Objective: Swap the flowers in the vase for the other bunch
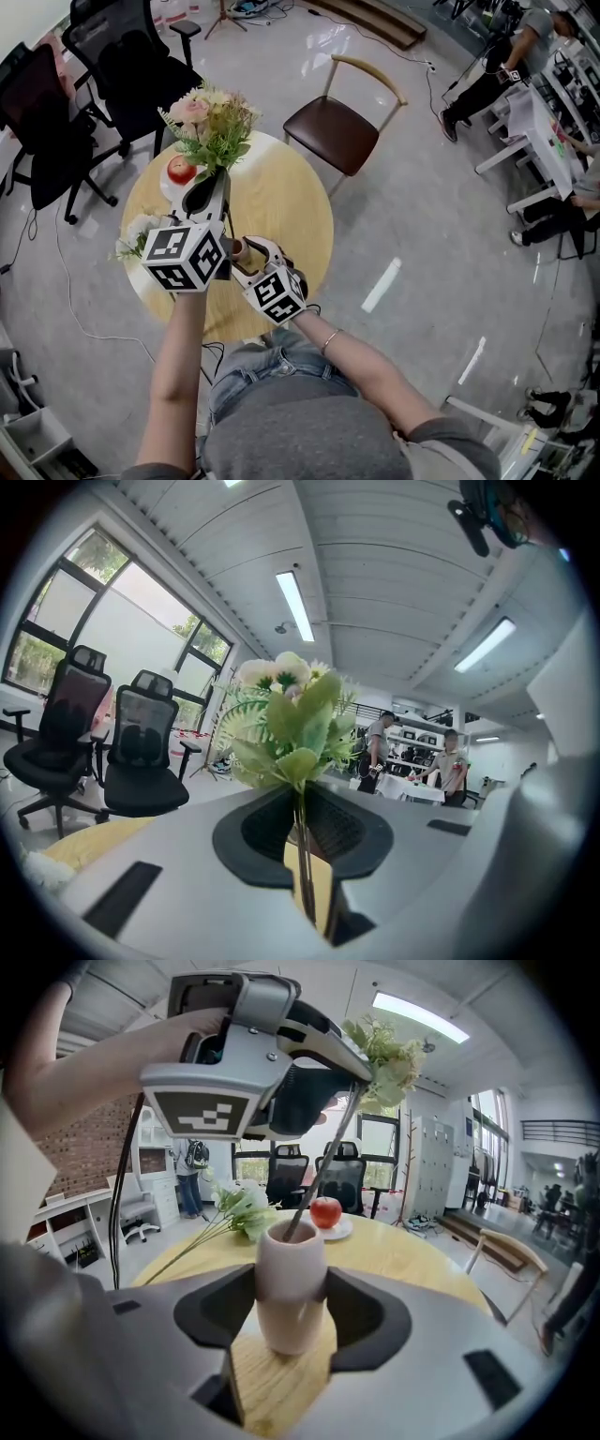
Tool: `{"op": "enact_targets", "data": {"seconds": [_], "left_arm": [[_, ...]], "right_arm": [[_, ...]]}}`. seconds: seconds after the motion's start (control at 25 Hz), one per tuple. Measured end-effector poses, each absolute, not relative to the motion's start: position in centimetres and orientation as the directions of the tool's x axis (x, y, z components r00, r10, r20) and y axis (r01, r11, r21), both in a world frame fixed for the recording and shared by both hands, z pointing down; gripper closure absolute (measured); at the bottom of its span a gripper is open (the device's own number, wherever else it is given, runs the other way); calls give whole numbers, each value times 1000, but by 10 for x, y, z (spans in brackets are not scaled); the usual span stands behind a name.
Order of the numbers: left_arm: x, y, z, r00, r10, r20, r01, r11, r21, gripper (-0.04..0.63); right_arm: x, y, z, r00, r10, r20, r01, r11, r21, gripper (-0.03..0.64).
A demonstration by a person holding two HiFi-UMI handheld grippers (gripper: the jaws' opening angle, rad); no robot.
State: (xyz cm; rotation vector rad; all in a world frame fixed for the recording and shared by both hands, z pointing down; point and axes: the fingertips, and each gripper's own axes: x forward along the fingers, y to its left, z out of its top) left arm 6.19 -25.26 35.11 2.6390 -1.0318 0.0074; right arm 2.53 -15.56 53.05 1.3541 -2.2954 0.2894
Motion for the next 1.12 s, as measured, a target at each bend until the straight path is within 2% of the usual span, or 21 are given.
{"op": "enact_targets", "data": {"seconds": [1.12], "left_arm": [[40, -206, 399, 751, -609, 256, -660, -702, 266, 548]], "right_arm": [[30, -154, 529, -406, -775, 484, -871, 489, 52, 372]]}}
